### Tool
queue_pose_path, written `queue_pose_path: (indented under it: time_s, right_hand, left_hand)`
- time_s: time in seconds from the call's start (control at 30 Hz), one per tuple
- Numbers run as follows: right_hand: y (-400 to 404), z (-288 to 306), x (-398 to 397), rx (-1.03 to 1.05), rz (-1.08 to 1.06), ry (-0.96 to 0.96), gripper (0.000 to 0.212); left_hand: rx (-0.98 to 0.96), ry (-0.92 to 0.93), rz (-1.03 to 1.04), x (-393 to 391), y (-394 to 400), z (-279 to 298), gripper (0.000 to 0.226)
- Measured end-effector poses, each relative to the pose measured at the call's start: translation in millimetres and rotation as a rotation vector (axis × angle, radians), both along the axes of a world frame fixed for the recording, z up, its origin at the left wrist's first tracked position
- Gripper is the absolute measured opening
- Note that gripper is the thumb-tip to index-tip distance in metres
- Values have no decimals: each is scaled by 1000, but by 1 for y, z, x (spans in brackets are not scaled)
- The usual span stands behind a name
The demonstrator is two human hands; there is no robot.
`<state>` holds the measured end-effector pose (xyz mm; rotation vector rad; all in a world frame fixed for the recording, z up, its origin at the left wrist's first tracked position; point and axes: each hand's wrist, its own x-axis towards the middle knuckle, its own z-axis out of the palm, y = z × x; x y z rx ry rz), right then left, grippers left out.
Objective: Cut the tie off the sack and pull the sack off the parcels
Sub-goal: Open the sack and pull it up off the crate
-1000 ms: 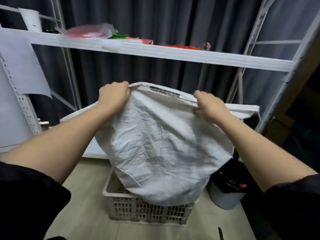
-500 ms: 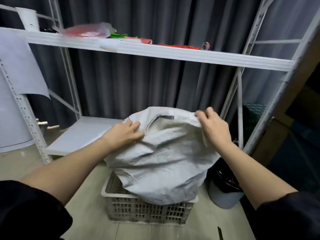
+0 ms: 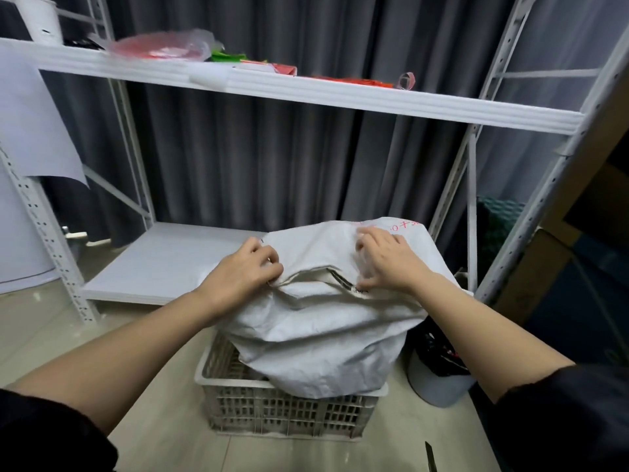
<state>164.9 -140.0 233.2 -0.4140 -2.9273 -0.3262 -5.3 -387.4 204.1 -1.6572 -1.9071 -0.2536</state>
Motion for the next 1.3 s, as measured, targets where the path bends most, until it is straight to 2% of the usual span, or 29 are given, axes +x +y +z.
queue_pose_path:
  time_s: [0.07,0.1,0.17,0.27,0.33,0.4,0.43,0.47,0.53,0.6,0.7,0.8,0.87,0.9,0.97,1.0,1.07,1.13,1.2,1.3]
  right_hand:
    - [2,4,-10,-32,-99,-63,121]
    - [1,3,-15,-14,-119,-104,131]
    - [-2,-6,-23,69,-126,-150,133]
    - [-6,-21,-34,187,-140,-134,111]
    - [-7,-29,-40,285,-130,-136,76]
    - [-14,-29,-41,375,-99,-93,38]
    - [-16,-27,-39,358,-88,-55,25]
    - [-16,-26,-38,294,-76,-6,19]
    - [-15,-23,-37,174,-100,62,25]
    - [-15,-15,-34,171,-103,209,20]
    - [-27,1,-34,144,-9,499,10]
    - [-44,29,-34,98,106,694,18]
    - [-51,46,-32,71,163,803,19]
    - [-54,53,-32,74,198,845,16]
    - [-59,62,-30,139,255,899,12]
    - [-62,66,-30,196,270,914,13]
    - [-61,72,-27,281,255,940,17]
    - [-52,78,-20,236,204,905,27]
    - [-41,82,-7,85,130,706,58]
    - [-22,89,13,-180,-123,307,116]
  left_hand:
    - [-3,84,-132,7,-6,3,14]
    - [4,116,-186,10,-8,4,14]
    - [-18,146,-264,18,-11,3,14]
    - [-186,63,-313,23,-15,2,6]
    - [-279,-63,-282,25,-15,0,18]
    - [-203,-322,-158,27,-14,2,18]
    - [-152,-440,-67,25,-11,2,19]
    - [-119,-528,19,22,-8,3,33]
    - [-160,-594,189,14,-1,-2,78]
    - [-279,-614,336,10,5,-8,110]
    - [-286,-666,455,13,17,-20,129]
    - [-39,-647,504,27,33,-16,134]
    - [99,-621,562,28,43,-3,121]
    - [165,-589,580,25,48,3,102]
    - [265,-510,574,17,54,19,50]
    - [287,-488,557,12,56,27,33]
    - [321,-507,513,3,57,42,24]
    - [424,-529,472,-3,57,59,17]
    - [513,-537,432,-5,59,76,11]
    - [605,-528,328,-5,67,98,16]
